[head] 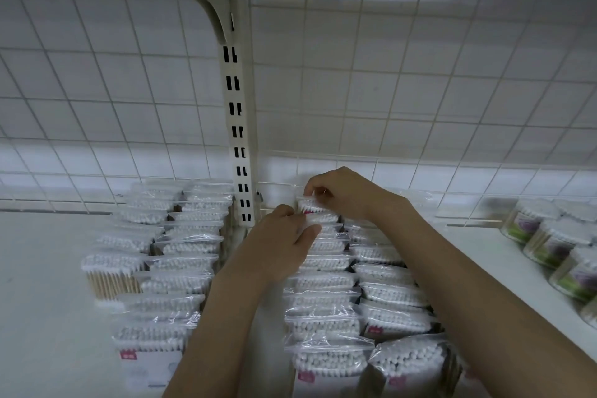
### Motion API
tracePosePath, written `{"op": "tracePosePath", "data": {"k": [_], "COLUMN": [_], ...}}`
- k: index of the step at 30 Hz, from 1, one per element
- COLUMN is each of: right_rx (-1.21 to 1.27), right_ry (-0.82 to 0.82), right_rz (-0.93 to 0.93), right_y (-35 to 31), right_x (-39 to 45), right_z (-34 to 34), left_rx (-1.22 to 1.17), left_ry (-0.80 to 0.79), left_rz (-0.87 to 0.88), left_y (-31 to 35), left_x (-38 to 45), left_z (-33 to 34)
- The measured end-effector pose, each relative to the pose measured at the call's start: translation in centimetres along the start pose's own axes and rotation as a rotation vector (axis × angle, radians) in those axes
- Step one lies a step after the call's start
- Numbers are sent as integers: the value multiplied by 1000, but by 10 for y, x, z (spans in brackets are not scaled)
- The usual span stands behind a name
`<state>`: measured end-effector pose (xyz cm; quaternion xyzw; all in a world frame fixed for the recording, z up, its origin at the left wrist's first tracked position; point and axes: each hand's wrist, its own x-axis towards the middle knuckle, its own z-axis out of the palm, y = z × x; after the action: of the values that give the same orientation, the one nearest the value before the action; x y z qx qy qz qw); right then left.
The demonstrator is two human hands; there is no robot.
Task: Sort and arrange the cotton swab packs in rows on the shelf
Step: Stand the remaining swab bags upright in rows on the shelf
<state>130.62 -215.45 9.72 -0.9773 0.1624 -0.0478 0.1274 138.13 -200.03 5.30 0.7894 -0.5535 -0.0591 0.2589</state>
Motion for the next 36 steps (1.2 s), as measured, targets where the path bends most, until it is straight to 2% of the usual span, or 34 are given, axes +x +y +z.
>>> {"op": "tracePosePath", "data": {"k": [10,21,28,36], "right_rx": [21,-68,-25,98], "right_ry": [-75,-34,37,144], "right_rz": [16,80,112,90], "right_y": [5,-3,-34,-81], "right_x": [1,-25,-78,-129], "right_z": [-4,-24,-39,-4], "left_rx": [37,19,51,111], "left_ry": [-87,-159,-56,98], "left_rz": [-30,-101,-131,-93], "left_y": [3,8,24,30], "left_x": [7,5,-39,-99], "left_z": [4,-10,-33,-44]}}
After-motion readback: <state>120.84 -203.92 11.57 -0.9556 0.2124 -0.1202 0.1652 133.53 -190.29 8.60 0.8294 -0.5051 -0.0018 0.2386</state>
